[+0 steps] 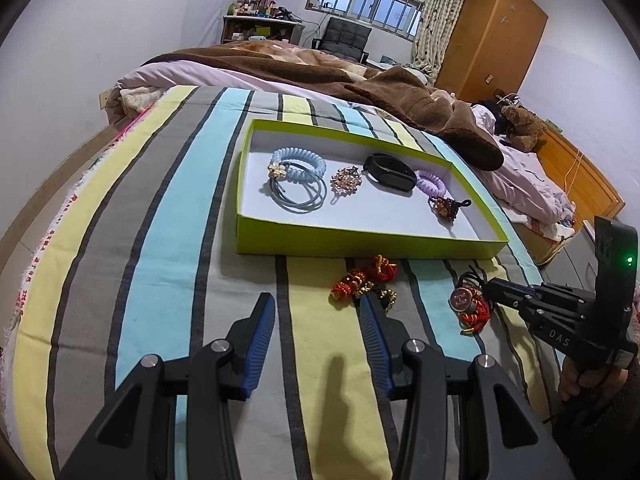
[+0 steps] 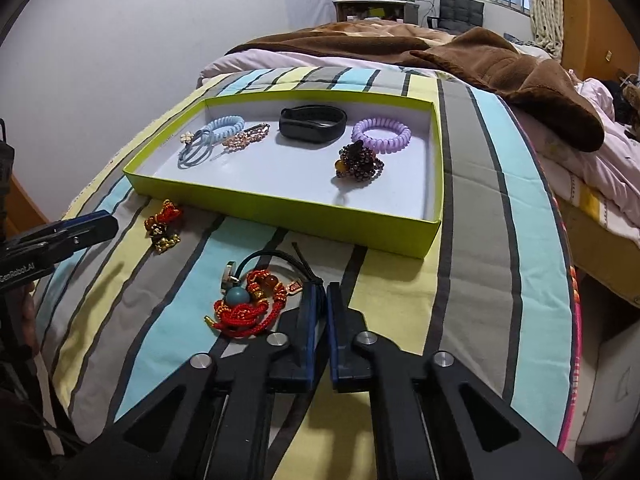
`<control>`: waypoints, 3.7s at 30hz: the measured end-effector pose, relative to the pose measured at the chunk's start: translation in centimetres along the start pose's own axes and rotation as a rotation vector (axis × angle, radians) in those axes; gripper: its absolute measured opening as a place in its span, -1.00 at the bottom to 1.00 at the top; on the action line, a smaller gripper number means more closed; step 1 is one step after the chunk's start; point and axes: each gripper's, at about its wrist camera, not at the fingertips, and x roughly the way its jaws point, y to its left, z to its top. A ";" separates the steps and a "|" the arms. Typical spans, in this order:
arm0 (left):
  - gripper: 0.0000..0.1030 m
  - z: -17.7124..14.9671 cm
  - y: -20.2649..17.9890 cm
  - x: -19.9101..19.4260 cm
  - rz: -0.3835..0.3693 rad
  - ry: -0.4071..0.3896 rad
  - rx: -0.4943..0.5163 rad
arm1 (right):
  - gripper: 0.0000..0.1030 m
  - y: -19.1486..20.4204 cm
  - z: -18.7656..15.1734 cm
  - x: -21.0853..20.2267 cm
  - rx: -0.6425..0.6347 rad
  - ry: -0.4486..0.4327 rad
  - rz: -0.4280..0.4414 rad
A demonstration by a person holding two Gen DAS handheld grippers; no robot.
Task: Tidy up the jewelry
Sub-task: 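Grasp the red tassel ornament with the right tool and lift it, then grasp the red-and-gold tassel with left tool while right tool holds its tassel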
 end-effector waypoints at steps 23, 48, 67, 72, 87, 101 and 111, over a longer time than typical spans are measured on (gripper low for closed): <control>-0.11 0.1 -0.2 0.5 0.002 0.012 0.005 | -0.96 1.6 0.1 -4.5 0.156 -0.122 0.476; -0.11 0.2 -0.9 0.8 0.022 0.025 0.021 | -0.59 0.1 -0.1 -3.9 0.043 -0.106 0.098; -0.09 0.7 -1.3 1.8 0.003 0.045 0.049 | -0.58 6.5 -1.1 -0.7 -0.336 -0.013 0.138; 0.02 0.7 -1.7 1.9 -0.010 0.051 0.069 | -0.77 6.4 -1.1 -1.3 -0.324 -0.052 0.108; 0.02 2.5 -4.3 3.3 0.052 0.030 0.181 | -0.84 3.0 0.8 -5.0 -0.094 -0.206 0.214; -0.51 2.1 -5.3 4.9 0.101 0.062 0.214 | -0.84 1.7 0.8 -5.6 -0.021 -0.238 0.241; -0.64 2.7 -4.5 2.5 0.046 0.003 0.168 | -0.84 1.5 0.8 -6.3 -0.011 -0.253 0.232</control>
